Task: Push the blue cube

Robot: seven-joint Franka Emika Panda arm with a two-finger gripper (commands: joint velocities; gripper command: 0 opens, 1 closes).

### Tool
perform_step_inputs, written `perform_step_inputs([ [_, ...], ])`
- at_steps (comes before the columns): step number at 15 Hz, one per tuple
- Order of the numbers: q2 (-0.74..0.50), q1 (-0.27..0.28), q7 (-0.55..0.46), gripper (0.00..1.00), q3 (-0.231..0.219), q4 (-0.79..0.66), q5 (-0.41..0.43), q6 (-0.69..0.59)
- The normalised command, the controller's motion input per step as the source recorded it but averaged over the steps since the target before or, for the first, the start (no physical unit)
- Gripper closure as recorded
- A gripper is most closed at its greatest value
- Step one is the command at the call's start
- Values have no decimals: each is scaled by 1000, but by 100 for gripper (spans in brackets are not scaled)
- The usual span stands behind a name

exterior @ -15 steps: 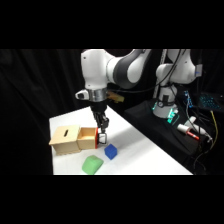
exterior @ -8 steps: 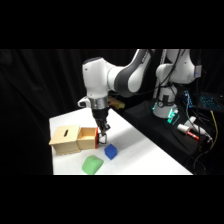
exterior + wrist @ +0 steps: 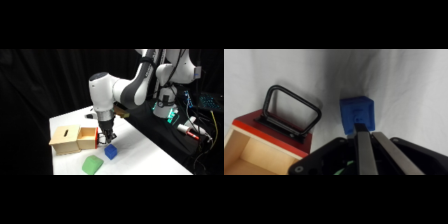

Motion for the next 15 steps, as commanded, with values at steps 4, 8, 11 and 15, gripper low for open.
perform_step_inputs([
  [4,228,35,33,100,1,-21,-139,437],
  [8,195,11,15,100,-6,27,-114,219],
  [11,-68,121,155,100,-80,-38,-194,-56],
  [15,-387,186,264,100,-98,-50,-203,-415],
])
